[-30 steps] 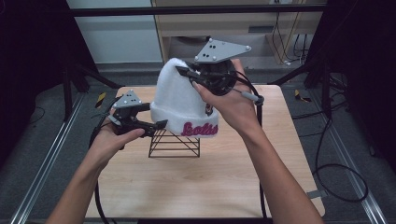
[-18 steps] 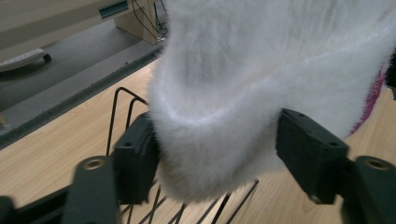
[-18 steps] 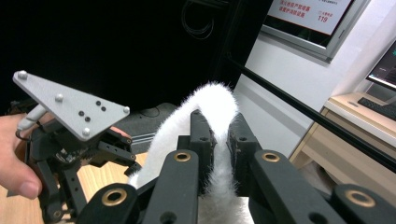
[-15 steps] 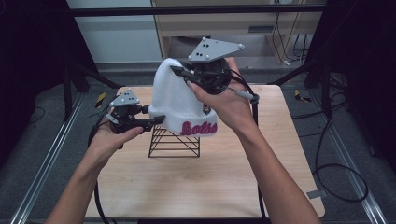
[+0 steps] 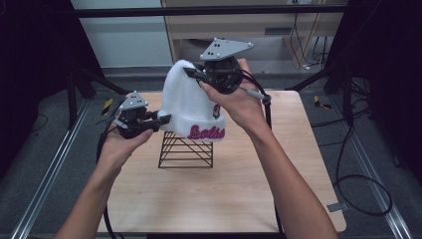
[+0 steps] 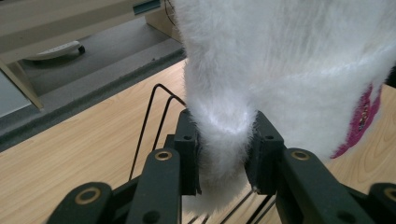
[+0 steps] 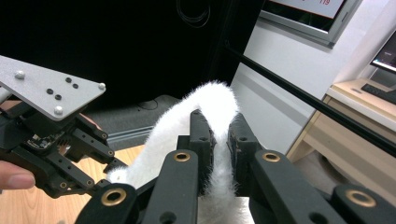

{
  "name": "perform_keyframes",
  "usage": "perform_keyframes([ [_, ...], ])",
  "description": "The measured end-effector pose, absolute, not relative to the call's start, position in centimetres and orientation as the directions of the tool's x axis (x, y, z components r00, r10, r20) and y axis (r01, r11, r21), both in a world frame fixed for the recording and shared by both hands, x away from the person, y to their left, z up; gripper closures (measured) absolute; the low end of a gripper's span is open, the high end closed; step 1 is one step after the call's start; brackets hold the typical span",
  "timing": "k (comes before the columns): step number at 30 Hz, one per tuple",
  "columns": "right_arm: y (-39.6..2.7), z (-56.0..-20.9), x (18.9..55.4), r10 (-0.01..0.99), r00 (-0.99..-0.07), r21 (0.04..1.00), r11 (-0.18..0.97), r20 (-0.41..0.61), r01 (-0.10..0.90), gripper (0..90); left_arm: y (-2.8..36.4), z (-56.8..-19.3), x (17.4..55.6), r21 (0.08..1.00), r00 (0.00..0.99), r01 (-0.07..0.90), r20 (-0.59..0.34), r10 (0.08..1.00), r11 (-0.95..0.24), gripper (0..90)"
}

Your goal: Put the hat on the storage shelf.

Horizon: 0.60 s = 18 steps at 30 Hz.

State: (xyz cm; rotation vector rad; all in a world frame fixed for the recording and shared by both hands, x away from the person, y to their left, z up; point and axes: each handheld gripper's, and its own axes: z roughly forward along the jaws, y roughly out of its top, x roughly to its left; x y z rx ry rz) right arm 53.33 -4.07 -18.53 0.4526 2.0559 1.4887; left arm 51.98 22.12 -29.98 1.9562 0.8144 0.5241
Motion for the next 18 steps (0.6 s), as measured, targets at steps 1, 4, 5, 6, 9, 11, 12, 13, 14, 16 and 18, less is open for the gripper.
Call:
perform_keyframes([
  [1,-4.1,-18.7,53.6,0.569,-0.787,0.943,0.329,-0.237,-0.046,83.6,22.3,-30.0,52.0,0.876,0.686,0.33,0.033,0.727,-0.351,69.2],
  [4,-4.2,-18.7,53.8,0.573,-0.786,0.945,0.326,-0.233,-0.043,83.5,22.4,-30.0,52.1,0.881,0.681,0.329,0.028,0.732,-0.34,69.4],
  [5,-4.2,-18.7,53.9,0.575,-0.787,0.949,0.313,-0.225,-0.042,83.5,22.6,-29.9,52.1,0.885,0.674,0.328,0.025,0.738,-0.33,69.4],
  [6,-4.2,-18.8,54.0,0.575,-0.787,0.949,0.312,-0.224,-0.042,83.5,22.7,-29.9,52.2,0.886,0.668,0.33,0.025,0.743,-0.326,69.4],
  [9,-4.0,-19.1,54.2,0.575,-0.787,0.947,0.319,-0.225,-0.038,83.5,22.8,-30.2,52.5,0.887,0.659,0.337,0.017,0.752,-0.316,69.3],
  [11,-3.9,-19.2,54.3,0.575,-0.786,0.945,0.325,-0.228,-0.036,83.4,22.9,-30.3,52.6,0.886,0.656,0.34,0.017,0.754,-0.315,69.3],
  [12,-3.9,-19.4,54.4,0.575,-0.786,0.943,0.33,-0.228,-0.033,83.4,22.9,-30.5,52.6,0.887,0.652,0.343,0.011,0.759,-0.308,69.3],
  [13,-3.8,-19.6,54.6,0.573,-0.786,0.941,0.337,-0.231,-0.031,83.3,22.9,-30.7,52.7,0.887,0.651,0.345,0.01,0.759,-0.308,69.2],
  [14,-3.9,-19.7,54.7,0.575,-0.785,0.941,0.338,-0.231,-0.029,83.3,22.9,-30.7,52.7,0.885,0.651,0.346,0.013,0.759,-0.312,69.3],
  [16,-3.9,-19.8,54.8,0.576,-0.785,0.941,0.337,-0.228,-0.026,83.3,22.9,-30.8,52.7,0.885,0.648,0.345,0.015,0.761,-0.311,69.2],
  [18,-4.0,-20.2,55.0,0.58,-0.784,0.941,0.337,-0.222,-0.016,83.2,23.0,-30.9,52.7,0.887,0.645,0.344,0.016,0.764,-0.309,69.0],
])
